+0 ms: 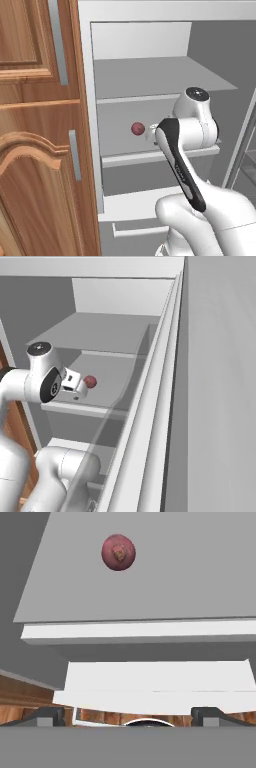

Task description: Open the fridge, remove the kiwi, onion, and shrimp, and place them on any counter.

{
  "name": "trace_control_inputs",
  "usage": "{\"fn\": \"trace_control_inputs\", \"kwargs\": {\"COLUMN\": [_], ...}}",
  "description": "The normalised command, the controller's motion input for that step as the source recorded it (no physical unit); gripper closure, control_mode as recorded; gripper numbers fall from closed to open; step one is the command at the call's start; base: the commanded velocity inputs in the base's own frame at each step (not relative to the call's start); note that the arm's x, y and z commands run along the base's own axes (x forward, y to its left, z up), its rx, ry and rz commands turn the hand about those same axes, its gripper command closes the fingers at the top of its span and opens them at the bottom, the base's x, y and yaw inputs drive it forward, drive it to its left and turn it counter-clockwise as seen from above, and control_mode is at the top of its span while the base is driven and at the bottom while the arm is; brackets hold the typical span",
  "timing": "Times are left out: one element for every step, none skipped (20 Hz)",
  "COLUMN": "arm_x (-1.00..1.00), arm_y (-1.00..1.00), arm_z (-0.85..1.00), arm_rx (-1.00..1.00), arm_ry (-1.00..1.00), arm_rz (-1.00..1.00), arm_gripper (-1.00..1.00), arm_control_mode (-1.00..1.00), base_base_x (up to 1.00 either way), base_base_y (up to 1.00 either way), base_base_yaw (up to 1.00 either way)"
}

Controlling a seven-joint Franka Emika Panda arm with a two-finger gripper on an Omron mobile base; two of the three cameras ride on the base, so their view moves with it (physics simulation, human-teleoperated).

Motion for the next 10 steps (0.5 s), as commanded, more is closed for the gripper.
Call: {"fn": "trace_control_inputs", "kwargs": {"arm_x": [0.36, 0.36, 0.37, 0.39, 0.39, 0.36, 0.36, 0.31, 0.31, 0.31], "arm_y": [0.12, 0.16, 0.16, 0.15, 0.14, 0.14, 0.13, 0.11, 0.11, 0.11], "arm_z": [-0.19, -0.21, -0.23, -0.25, -0.27, -0.26, -0.26, -0.24, -0.22, -0.21], "arm_rx": [0.00, 0.00, 0.00, 0.00, 0.00, 0.00, 0.00, 0.00, 0.00, 0.00], "arm_ry": [0.00, 0.00, 0.00, 0.00, 0.00, 0.00, 0.00, -0.02, -0.02, -0.02], "arm_rz": [0.00, 0.00, 0.00, 0.00, 0.00, 0.00, 0.00, 0.00, 0.00, 0.00], "arm_gripper": [-1.00, -1.00, -1.00, -1.00, -1.00, -1.00, -1.00, -1.00, -1.00, -1.00], "arm_control_mode": [-1.00, -1.00, -1.00, -1.00, -1.00, -1.00, -1.00, -1.00, -1.00, -1.00], "base_base_x": [0.00, 0.00, 0.00, 0.00, 0.00, 0.00, 0.00, 0.00, 0.00, 0.00], "base_base_y": [0.00, 0.00, 0.00, 0.00, 0.00, 0.00, 0.00, 0.00, 0.00, 0.00], "base_base_yaw": [0.00, 0.00, 0.00, 0.00, 0.00, 0.00, 0.00, 0.00, 0.00, 0.00]}}
